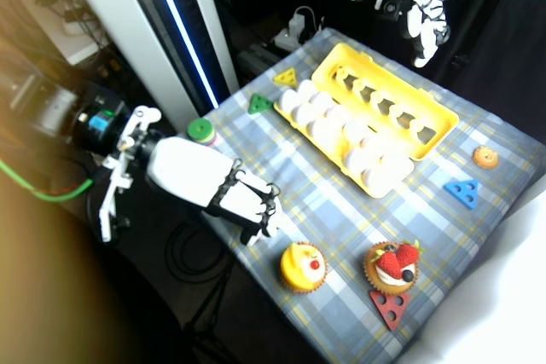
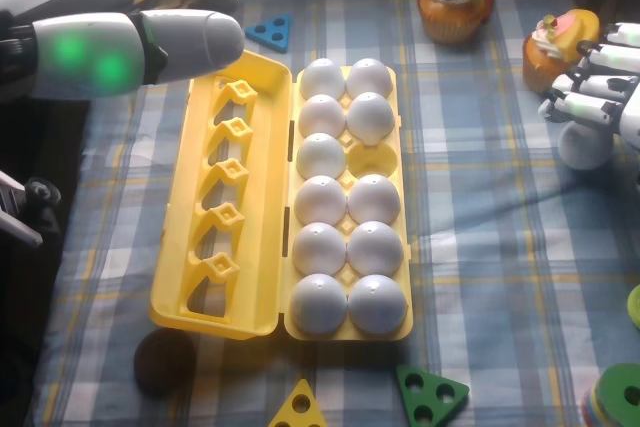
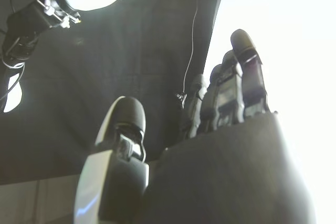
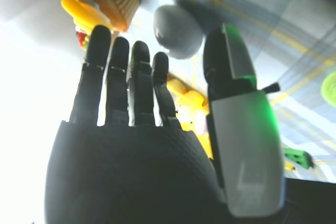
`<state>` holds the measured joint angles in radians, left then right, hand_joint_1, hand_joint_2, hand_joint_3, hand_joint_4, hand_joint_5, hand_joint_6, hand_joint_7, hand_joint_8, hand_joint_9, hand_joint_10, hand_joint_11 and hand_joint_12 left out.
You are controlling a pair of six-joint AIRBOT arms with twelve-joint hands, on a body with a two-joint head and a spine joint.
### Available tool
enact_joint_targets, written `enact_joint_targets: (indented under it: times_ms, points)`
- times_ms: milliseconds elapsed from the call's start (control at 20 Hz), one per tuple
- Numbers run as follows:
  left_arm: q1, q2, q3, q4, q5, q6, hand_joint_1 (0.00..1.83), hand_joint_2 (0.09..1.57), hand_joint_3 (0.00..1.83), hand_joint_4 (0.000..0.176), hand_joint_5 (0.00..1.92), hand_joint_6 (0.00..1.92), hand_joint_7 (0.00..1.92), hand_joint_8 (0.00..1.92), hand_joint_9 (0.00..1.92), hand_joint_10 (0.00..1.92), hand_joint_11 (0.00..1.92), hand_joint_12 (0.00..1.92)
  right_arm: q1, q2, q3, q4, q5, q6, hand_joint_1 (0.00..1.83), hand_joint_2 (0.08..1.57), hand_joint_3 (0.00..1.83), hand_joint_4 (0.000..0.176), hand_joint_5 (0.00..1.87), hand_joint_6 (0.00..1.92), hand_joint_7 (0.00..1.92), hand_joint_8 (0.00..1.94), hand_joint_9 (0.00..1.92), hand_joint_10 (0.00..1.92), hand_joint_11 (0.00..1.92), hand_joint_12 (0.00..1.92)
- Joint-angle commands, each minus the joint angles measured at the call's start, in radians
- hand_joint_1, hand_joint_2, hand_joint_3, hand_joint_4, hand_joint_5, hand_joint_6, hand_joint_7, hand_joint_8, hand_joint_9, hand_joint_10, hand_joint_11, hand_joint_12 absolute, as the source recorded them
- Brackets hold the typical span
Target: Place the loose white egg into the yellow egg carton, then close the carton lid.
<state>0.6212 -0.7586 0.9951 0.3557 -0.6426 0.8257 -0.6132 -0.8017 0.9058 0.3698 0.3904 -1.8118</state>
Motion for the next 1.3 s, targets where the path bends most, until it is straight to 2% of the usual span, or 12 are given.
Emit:
enact_joint_targets:
  times_ms: [0, 50, 450, 550, 600, 650, 700, 850, 900, 950, 1050, 1250]
  points:
    - [-0.010, -0.005, -0.001, -0.035, -0.114, -0.003, 0.22, 1.37, 0.00, 0.037, 0.05, 0.00, 0.00, 0.00, 0.03, 0.00, 0.00, 0.42, 0.016, 0.004, 0.006, -0.014, 0.103, -0.010, 0.95, 1.25, 0.01, 0.000, 0.00, 0.60, 0.25, 0.00, 0.00, 0.59, 0.00, 1.37]
    - [-0.010, -0.005, -0.001, -0.035, -0.114, -0.003, 0.22, 1.37, 0.00, 0.028, 0.06, 0.01, 0.01, 0.00, 0.04, 0.01, 0.00, 0.52, 0.018, 0.002, 0.007, -0.014, 0.103, -0.011, 0.91, 1.27, 0.01, 0.000, 0.00, 0.58, 0.23, 0.00, 0.00, 0.53, 0.00, 1.29]
    - [-0.005, -0.008, 0.000, -0.039, -0.120, -0.003, 0.17, 1.38, 0.00, 0.030, 0.06, 0.00, 0.00, 0.00, 0.01, 0.00, 0.00, 0.37, 0.092, -0.077, 0.048, -0.020, 0.035, -0.079, 1.11, 1.22, 0.00, 0.000, 0.26, 0.30, 0.35, 0.01, 0.13, 0.53, 0.00, 1.33]
    - [-0.005, -0.008, 0.000, -0.039, -0.121, -0.003, 0.17, 1.38, 0.00, 0.034, 0.06, 0.00, 0.00, 0.00, 0.00, 0.00, 0.00, 0.35, 0.094, -0.090, 0.059, -0.020, 0.024, -0.079, 1.25, 1.20, 0.00, 0.000, 0.44, 0.31, 0.67, 0.11, 0.48, 0.74, 0.17, 1.57]
    - [-0.005, -0.008, 0.000, -0.039, -0.121, -0.003, 0.19, 1.38, 0.00, 0.037, 0.06, 0.00, 0.00, 0.00, 0.00, 0.00, 0.00, 0.35, 0.095, -0.091, 0.066, -0.020, 0.017, -0.079, 1.30, 1.22, 0.00, 0.000, 0.52, 0.34, 0.73, 1.11, 0.57, 0.90, 0.27, 1.61]
    - [-0.005, -0.008, 0.000, -0.040, -0.121, -0.003, 0.19, 1.38, 0.00, 0.043, 0.06, 0.00, 0.00, 0.00, 0.01, 0.00, 0.00, 0.35, 0.098, -0.102, 0.075, -0.019, 0.009, -0.079, 1.33, 1.24, 0.00, 0.000, 0.52, 1.19, 0.77, 1.29, 0.75, 1.37, 0.46, 1.65]
    - [-0.005, -0.009, 0.000, -0.040, -0.122, -0.003, 0.18, 1.39, 0.00, 0.035, 0.07, 0.00, 0.00, 0.00, 0.02, 0.00, 0.00, 0.39, 0.099, -0.113, 0.085, -0.016, 0.000, -0.079, 1.34, 1.24, 0.00, 0.000, 0.55, 1.32, 0.77, 1.35, 0.79, 1.50, 0.59, 1.67]
    - [-0.005, -0.009, 0.000, -0.040, -0.122, -0.003, 0.24, 1.38, 0.00, 0.026, 0.08, 0.00, 0.01, 0.00, 0.05, 0.01, 0.00, 0.52, 0.103, -0.143, 0.117, -0.004, -0.030, -0.079, 1.35, 1.22, 0.00, 0.000, 0.65, 1.23, 0.79, 1.35, 0.83, 1.52, 0.74, 1.72]
    - [-0.005, -0.009, 0.000, -0.040, -0.123, -0.003, 0.22, 1.38, 0.00, 0.034, 0.07, 0.00, 0.00, 0.00, 0.05, 0.01, 0.00, 0.60, 0.103, -0.146, 0.121, 0.000, -0.034, -0.079, 1.36, 1.21, 0.00, 0.000, 0.66, 1.20, 0.81, 1.32, 0.88, 1.49, 0.86, 1.67]
    - [-0.005, -0.009, 0.000, -0.040, -0.124, -0.003, 0.19, 1.39, 0.00, 0.050, 0.04, 0.00, 0.00, 0.00, 0.01, 0.00, 0.00, 0.47, 0.103, -0.146, 0.121, 0.002, -0.034, -0.079, 1.26, 1.21, 0.00, 0.000, 0.70, 1.21, 0.90, 1.34, 1.05, 1.42, 1.07, 1.60]
    - [-0.005, -0.009, 0.001, -0.041, -0.125, -0.003, 0.18, 1.39, 0.00, 0.047, 0.06, 0.00, 0.00, 0.00, 0.01, 0.00, 0.00, 0.36, 0.103, -0.146, 0.121, 0.002, -0.034, -0.079, 1.22, 1.23, 0.00, 0.000, 0.68, 1.27, 0.87, 1.41, 0.96, 1.44, 0.94, 1.71]
    - [-0.003, -0.008, 0.000, -0.041, -0.128, -0.003, 0.20, 1.39, 0.00, 0.034, 0.05, 0.00, 0.00, 0.00, 0.04, 0.00, 0.00, 0.45, 0.107, -0.146, 0.105, 0.002, -0.016, -0.078, 1.18, 1.22, 0.00, 0.000, 0.72, 1.28, 0.85, 1.36, 0.84, 1.34, 0.78, 1.70]
